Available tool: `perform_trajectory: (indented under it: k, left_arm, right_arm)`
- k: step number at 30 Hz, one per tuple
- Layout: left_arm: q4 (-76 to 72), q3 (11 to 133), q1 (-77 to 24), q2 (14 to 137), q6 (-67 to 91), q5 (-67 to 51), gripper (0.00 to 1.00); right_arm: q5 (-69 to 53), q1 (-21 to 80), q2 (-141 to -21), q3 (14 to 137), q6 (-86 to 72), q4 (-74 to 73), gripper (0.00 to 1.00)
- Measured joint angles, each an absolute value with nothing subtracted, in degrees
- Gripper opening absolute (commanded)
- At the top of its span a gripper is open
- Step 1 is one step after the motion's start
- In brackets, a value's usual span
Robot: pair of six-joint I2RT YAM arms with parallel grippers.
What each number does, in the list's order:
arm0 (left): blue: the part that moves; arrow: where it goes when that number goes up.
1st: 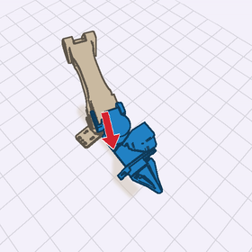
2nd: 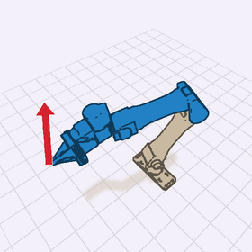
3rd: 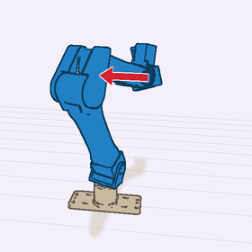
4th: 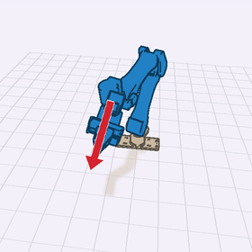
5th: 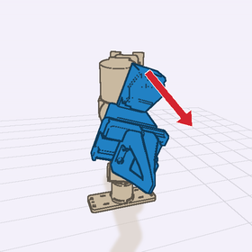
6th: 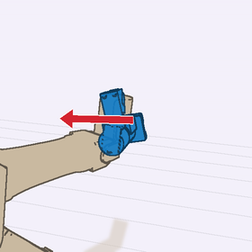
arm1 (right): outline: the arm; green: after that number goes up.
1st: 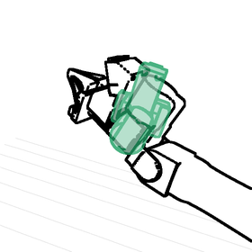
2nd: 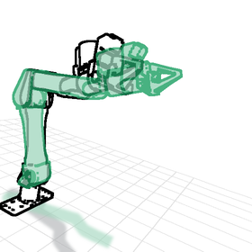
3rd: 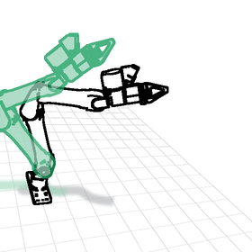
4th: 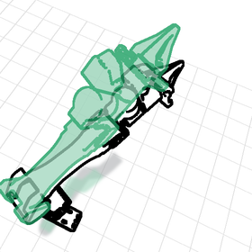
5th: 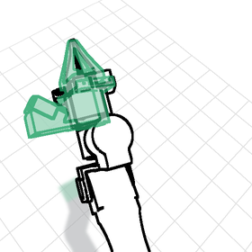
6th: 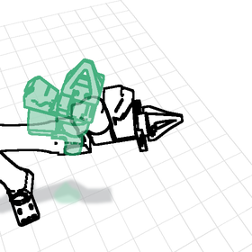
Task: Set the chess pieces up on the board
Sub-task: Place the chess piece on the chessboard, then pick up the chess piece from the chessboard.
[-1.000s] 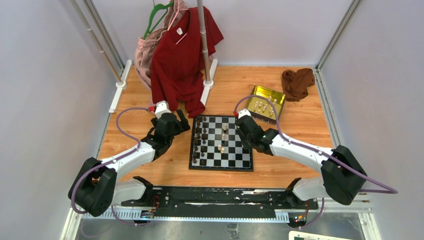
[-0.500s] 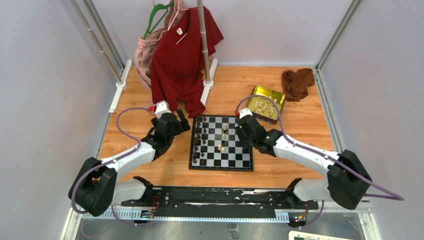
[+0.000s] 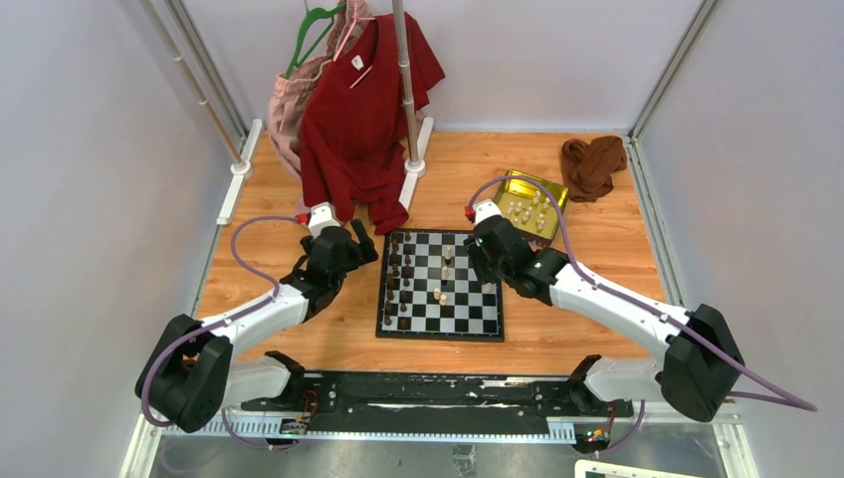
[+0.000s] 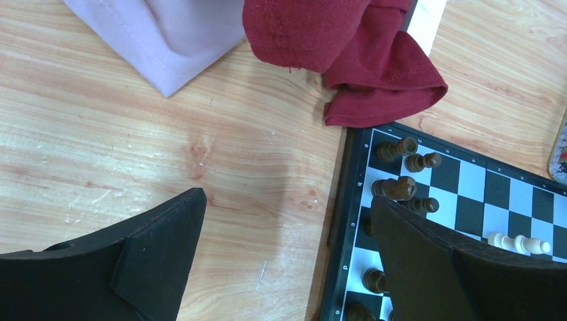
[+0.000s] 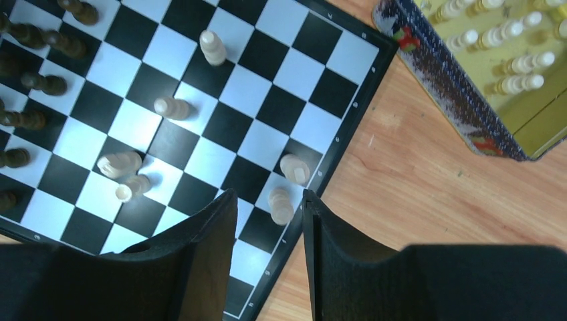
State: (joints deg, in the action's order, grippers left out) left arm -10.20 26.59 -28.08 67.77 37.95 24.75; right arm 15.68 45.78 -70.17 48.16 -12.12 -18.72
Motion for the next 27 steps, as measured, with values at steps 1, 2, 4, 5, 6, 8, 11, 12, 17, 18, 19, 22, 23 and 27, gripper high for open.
perform_trajectory:
  k: [1,2,4,5,6,8,11,12,17,18,19,22,23,27]
  left_arm:
    - [-10.22,26.57,-28.08,67.72,37.95,24.73,1.00]
    - [-10.22,26.57,-28.08,67.68,37.95,24.73,1.00]
    - [-10.22,26.57,-28.08,67.57,37.95,24.73,1.00]
    - [-10.22,26.57,-28.08,67.53,37.95,24.73,1.00]
    - [-10.22,26.57,-28.08,67.48,37.95,24.73,1.00]
    - [-10.22,26.57,-28.08,67.33,37.95,24.71,1.00]
    - [-10.22,26.57,-28.08,67.20,37.95,24.71,1.00]
    - [-10.24,26.57,-28.08,67.13,37.95,24.69,1.00]
    - [-10.24,26.57,-28.08,67.07,37.93,24.69,1.00]
    - [-10.22,26.57,-28.08,67.07,37.95,24.69,1.00]
    - [-10.22,26.57,-28.08,67.07,37.93,24.69,1.00]
    - [-10.24,26.57,-28.08,67.07,37.93,24.69,1.00]
    - [-10.24,26.57,-28.08,67.07,37.93,24.69,1.00]
    - [-10.24,26.57,-28.08,67.07,37.91,24.69,1.00]
  right_arm:
    - [15.51,45.78,-71.00,49.10,-11.92,-18.70,0.45]
    - [15.38,45.78,-72.10,50.19,-11.62,-18.65,0.45]
    - [14.96,45.78,-74.50,52.27,-10.94,-18.59,0.45]
    - [14.63,45.78,-76.12,53.63,-10.61,-18.41,0.45]
    - [14.46,45.78,-77.28,54.50,-10.35,-18.15,0.45]
    - [13.98,45.78,-80.31,56.64,-9.56,-17.61,0.45]
    - [13.26,45.78,-84.40,59.33,-8.71,-16.88,0.45]
    - [13.02,45.78,-86.06,60.36,-8.34,-16.60,0.45]
    - [11.86,45.76,-91.48,63.51,-7.46,-15.57,0.45]
    - [11.62,45.76,-92.25,63.92,-7.40,-15.35,0.45]
    - [11.46,45.76,-92.97,64.36,-7.33,-15.31,0.45]
    - [10.52,45.60,-95.00,65.60,-7.03,-14.79,0.45]
    - [10.33,45.47,-95.74,66.13,-6.90,-14.68,0.44]
    - [9.21,44.97,-98.13,67.35,-6.59,-13.74,0.44]
